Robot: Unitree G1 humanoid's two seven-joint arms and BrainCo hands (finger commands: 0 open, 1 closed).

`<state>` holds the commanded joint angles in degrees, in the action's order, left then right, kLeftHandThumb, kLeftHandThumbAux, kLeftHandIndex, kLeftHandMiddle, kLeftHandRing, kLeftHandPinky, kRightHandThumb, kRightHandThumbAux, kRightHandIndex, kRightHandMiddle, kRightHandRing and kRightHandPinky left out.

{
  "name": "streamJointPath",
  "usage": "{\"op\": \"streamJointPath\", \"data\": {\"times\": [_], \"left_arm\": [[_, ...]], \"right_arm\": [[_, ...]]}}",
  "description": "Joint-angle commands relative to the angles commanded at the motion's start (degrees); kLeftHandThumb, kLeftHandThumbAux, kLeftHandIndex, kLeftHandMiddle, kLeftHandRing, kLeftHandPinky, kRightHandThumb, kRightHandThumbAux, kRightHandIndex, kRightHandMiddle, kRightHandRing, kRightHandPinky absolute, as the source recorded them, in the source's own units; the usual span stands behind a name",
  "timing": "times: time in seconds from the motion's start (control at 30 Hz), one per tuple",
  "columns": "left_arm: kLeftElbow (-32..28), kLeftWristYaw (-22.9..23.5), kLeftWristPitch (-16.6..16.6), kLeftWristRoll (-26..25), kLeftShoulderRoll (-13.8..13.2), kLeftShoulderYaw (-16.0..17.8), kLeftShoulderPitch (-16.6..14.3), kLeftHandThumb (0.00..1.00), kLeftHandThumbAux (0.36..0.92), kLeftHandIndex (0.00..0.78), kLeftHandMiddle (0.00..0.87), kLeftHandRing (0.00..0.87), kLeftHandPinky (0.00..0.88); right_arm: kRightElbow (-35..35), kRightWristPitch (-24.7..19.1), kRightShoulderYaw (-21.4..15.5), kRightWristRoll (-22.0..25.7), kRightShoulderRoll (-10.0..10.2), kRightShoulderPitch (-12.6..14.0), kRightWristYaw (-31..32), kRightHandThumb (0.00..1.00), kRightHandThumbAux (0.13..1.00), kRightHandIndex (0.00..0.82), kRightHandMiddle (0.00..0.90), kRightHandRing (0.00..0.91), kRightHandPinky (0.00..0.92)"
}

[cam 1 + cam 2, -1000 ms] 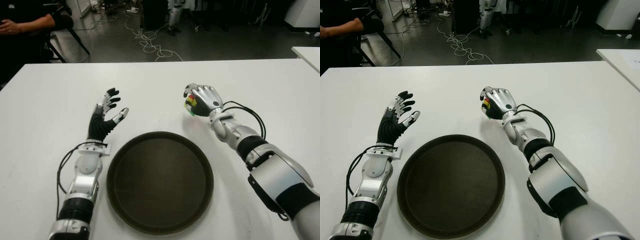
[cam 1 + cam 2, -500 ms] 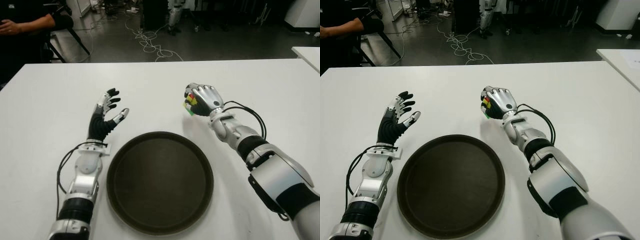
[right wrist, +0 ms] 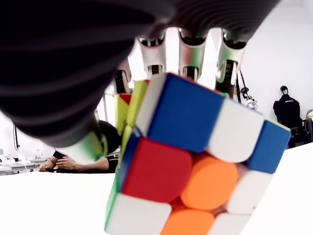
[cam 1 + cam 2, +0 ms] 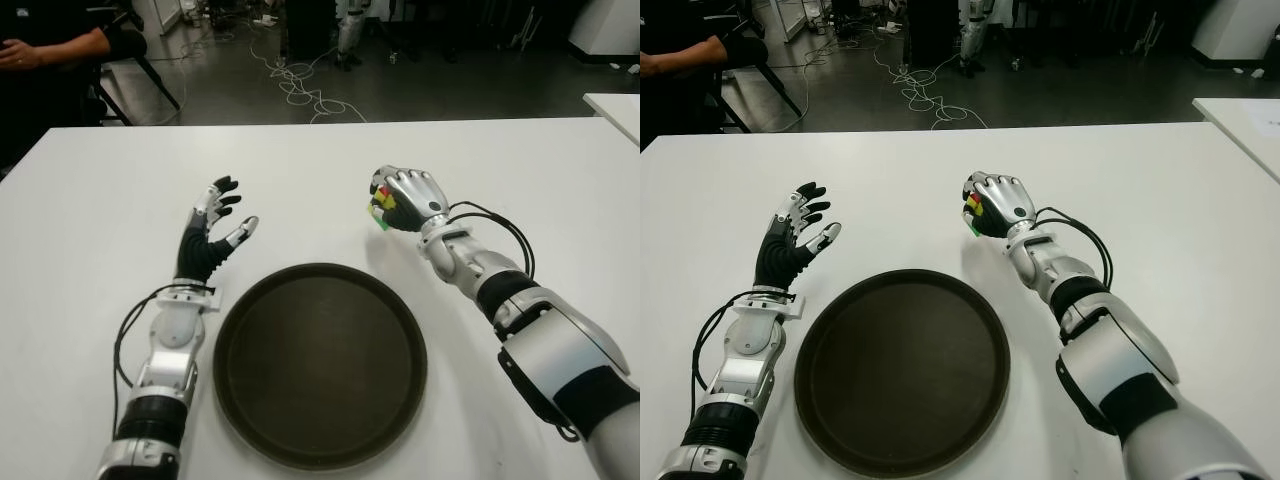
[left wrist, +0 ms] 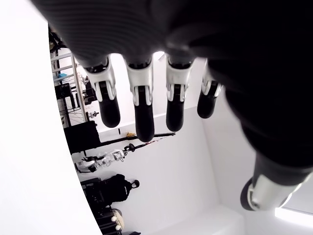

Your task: Pick up the Rubik's Cube and put it in the plate

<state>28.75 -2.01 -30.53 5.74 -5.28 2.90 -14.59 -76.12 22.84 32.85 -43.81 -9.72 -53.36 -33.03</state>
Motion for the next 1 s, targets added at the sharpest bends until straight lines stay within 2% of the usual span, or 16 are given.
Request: {"op": "streamJointPath", "data": {"times": [0.17,0.5,0.77,1.0], "left_arm": [[0.3,-0.3,-0.1,0.2,0.1,0.0,-0.2,0.077,0.628,0.126,0.168,0.178,0.165],[0.8,0.1,0.0,0.1,-0.2,0.0,-0.6,0.081,0.621,0.123,0.164,0.180,0.187],[1.4,0.5,-0.4,-0.6,-0.2,0.3,-0.8,0.094,0.626,0.116,0.167,0.175,0.167],[1.8,0.7,-0.6,-1.1,-0.3,0.3,-1.1,0.082,0.629,0.121,0.174,0.179,0.166]], "right_arm": [[0.5,0.8,0.0,-0.1,-0.1,-0.6,-0.3,0.683,0.733,0.422,0.546,0.566,0.566],[5.7,6.2,1.4,-1.7,-1.8,-1.0,-4.8,0.687,0.732,0.427,0.642,0.646,0.639],[11.8,10.6,1.4,-1.8,-2.7,1.2,-8.5,0.686,0.733,0.425,0.646,0.667,0.679],[20.6,13.7,-0.3,-0.5,-4.6,3.7,-6.7,0.686,0.734,0.424,0.655,0.680,0.696]]}}
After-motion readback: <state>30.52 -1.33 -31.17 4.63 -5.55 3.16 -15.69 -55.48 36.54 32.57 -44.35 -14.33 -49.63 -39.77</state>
